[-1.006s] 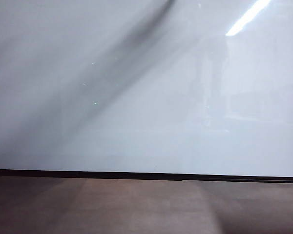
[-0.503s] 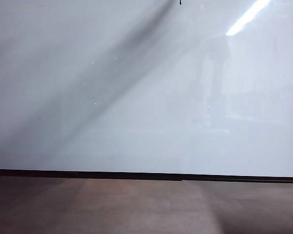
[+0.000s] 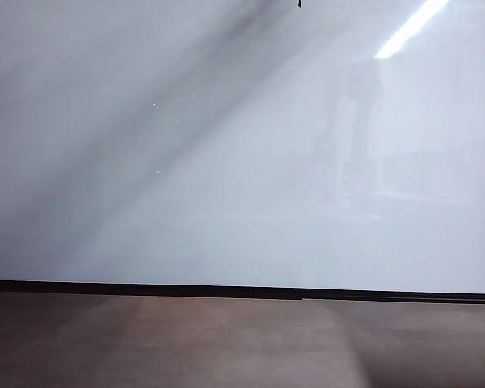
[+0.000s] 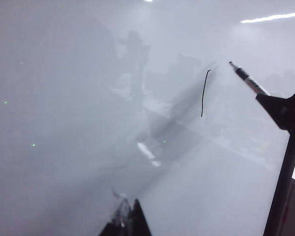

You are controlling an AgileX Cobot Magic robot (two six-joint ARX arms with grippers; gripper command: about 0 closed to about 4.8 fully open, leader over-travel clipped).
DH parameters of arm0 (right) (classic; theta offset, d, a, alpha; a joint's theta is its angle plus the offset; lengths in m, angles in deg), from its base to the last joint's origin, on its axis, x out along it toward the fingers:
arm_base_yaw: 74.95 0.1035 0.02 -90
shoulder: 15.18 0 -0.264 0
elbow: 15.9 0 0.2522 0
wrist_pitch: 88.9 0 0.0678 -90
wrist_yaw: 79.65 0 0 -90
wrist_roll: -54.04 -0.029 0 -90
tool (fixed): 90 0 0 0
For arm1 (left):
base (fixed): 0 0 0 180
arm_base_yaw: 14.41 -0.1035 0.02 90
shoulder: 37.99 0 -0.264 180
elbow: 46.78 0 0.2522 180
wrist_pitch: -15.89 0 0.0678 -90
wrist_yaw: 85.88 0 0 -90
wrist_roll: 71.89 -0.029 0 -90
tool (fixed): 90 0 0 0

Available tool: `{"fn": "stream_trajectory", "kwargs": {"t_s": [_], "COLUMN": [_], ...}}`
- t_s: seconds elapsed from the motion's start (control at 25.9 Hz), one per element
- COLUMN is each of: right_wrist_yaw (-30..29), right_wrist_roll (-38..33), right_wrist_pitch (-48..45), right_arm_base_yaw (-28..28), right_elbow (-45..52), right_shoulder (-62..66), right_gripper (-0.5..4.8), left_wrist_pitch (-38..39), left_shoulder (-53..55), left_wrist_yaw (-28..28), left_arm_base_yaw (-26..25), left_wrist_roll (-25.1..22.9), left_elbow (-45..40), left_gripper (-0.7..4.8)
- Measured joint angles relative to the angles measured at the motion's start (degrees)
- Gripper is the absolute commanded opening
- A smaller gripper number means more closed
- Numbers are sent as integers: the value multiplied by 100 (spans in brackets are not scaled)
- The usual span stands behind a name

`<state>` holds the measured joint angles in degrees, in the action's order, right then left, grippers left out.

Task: Reach to the right to find the marker pen, pick it up, and write the number 17 on the whiteboard.

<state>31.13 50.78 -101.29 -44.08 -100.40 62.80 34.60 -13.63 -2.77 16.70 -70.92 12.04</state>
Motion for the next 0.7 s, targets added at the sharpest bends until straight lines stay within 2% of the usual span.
{"fn": "stream_trajectory", "kwargs": {"t_s": [0.23, 0.7], "right_wrist_yaw": [0, -42], "right_wrist_roll": [13, -9], "right_wrist_pitch": [251, 157], "right_arm_base_yaw": [-136, -214], "right_elbow": [-7, -48], "right_shoulder": [7, 258], "right_gripper": [-9, -9], "left_wrist_pitch": [0, 0], "left_shoulder": [0, 9], "left_wrist_yaw": [2, 0], "left_arm_base_yaw": [0, 0], "left_wrist_roll": [0, 0], "left_elbow": [0, 0], "left_gripper": [-5, -5]}}
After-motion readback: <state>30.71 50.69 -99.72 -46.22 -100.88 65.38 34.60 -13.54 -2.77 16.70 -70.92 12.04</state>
